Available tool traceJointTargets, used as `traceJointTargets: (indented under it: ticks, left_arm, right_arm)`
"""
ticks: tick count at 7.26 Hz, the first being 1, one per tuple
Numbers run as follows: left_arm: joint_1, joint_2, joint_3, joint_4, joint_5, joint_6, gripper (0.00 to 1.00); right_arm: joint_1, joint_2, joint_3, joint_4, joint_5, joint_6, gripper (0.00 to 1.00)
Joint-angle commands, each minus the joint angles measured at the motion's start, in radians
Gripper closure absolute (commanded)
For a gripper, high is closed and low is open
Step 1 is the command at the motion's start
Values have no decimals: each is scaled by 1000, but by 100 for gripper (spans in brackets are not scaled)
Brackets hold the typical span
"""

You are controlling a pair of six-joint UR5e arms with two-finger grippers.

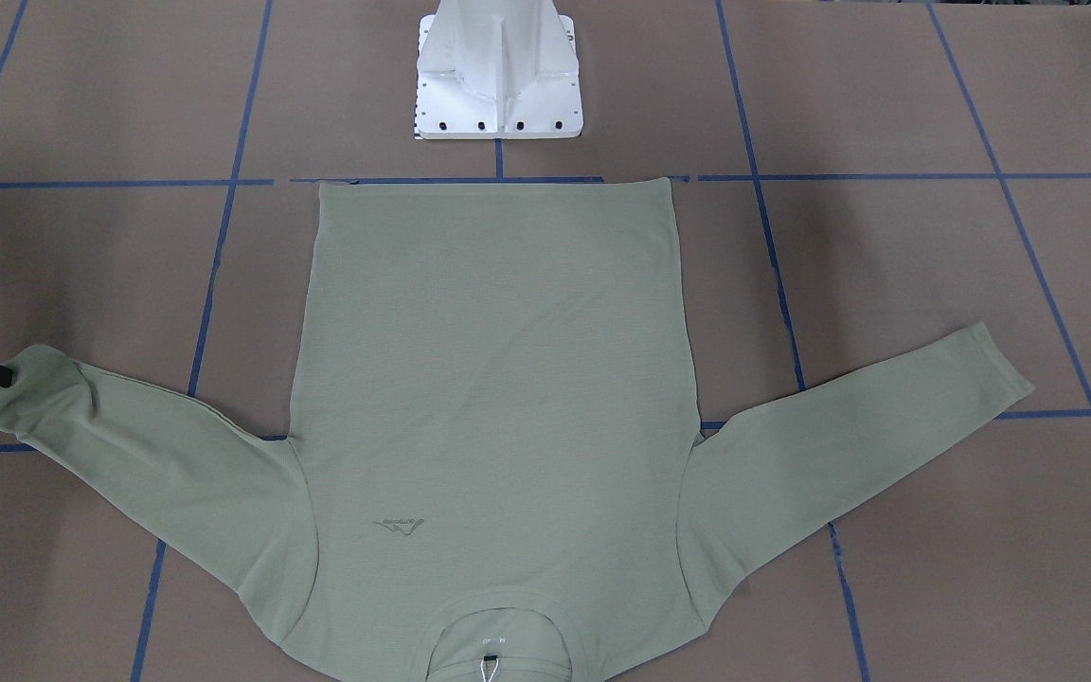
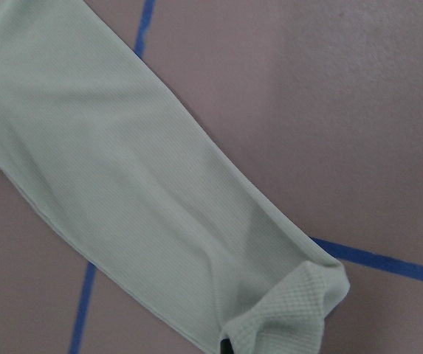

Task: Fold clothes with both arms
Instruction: 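Carry the sleeve cuff with the right gripper across the shirt body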

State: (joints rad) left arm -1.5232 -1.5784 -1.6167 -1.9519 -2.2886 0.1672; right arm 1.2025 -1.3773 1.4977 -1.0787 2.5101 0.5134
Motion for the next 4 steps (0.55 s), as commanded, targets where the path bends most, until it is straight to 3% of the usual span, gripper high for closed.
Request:
traceJointTargets:
  ticks: [1, 3, 4]
  left_arm:
    - [0, 0, -2, 1, 0, 0, 0]
    - [0, -9, 3, 2, 0, -2, 0]
    - [0, -9, 1, 2, 1, -21, 0]
  right_arm:
    - [-74, 200, 26, -73, 4, 226, 100]
    - [-189, 442, -9, -178, -109, 400, 100]
    - [-237, 630, -146, -222, -150, 446, 100]
